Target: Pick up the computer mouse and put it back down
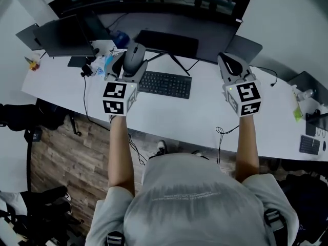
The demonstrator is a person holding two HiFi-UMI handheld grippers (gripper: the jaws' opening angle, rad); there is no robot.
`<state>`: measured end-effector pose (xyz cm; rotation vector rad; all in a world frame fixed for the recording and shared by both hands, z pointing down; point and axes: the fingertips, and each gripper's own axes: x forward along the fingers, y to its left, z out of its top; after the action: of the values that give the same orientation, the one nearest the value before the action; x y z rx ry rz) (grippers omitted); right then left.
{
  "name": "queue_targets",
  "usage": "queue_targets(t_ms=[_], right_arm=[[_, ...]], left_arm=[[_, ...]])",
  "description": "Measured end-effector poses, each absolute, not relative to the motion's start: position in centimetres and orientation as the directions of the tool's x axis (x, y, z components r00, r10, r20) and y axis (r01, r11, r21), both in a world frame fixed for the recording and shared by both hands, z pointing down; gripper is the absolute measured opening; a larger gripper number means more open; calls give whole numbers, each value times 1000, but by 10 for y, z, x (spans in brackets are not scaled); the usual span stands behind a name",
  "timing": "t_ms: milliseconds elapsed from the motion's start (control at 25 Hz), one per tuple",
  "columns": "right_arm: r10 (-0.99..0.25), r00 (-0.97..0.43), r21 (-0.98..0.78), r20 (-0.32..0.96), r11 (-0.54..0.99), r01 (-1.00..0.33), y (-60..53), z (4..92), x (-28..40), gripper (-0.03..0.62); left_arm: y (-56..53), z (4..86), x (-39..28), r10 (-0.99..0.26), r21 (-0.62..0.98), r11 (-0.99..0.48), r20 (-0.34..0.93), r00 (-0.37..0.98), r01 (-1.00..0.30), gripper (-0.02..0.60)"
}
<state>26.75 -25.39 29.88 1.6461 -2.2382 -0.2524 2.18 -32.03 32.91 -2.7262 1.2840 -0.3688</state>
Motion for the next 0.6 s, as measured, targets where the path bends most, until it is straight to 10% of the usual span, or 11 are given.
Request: queue_targets(t_ms=[600], right_arm=[[-853, -403, 277, 332, 497, -822, -290, 380, 191, 2]], left_arm=[[-318, 427, -59, -801, -94, -543, 356, 481, -835, 291]])
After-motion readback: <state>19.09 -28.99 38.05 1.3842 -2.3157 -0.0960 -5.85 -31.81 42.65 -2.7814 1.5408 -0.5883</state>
